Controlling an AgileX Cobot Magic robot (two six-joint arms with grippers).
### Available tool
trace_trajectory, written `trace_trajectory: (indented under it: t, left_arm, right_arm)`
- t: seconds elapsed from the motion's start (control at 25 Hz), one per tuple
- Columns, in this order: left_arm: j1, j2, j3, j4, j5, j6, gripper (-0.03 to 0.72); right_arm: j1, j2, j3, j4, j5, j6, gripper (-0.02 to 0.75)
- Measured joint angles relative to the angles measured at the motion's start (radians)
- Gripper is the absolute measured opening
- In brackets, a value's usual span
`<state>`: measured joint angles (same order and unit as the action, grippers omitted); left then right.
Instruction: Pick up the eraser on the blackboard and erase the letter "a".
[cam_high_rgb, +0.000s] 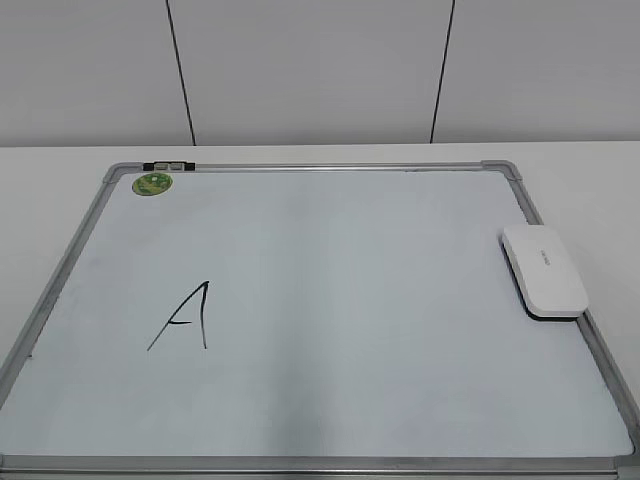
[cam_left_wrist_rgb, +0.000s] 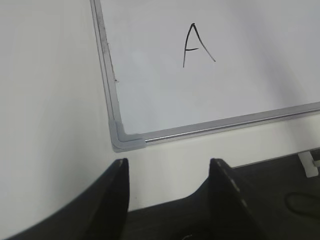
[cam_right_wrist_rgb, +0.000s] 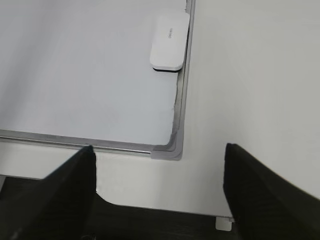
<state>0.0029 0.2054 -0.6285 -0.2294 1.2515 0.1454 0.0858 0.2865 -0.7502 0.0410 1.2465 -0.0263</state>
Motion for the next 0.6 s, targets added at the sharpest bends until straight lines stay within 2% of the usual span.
trace_trajectory:
  t: [0.24,0.6]
  left_arm:
    - [0.000,-0.088,0.045,0.071,-0.029,0.000,0.379]
    - [0.000,-0.090,0.092,0.102,-0.100,0.000,0.379]
  right_arm:
    - [0.000,-0.083,0.114,-0.029,-0.006,-0.002,0.590]
    - [0.000,-0.085,0.218,-0.033,-0.077,-0.002,0.589]
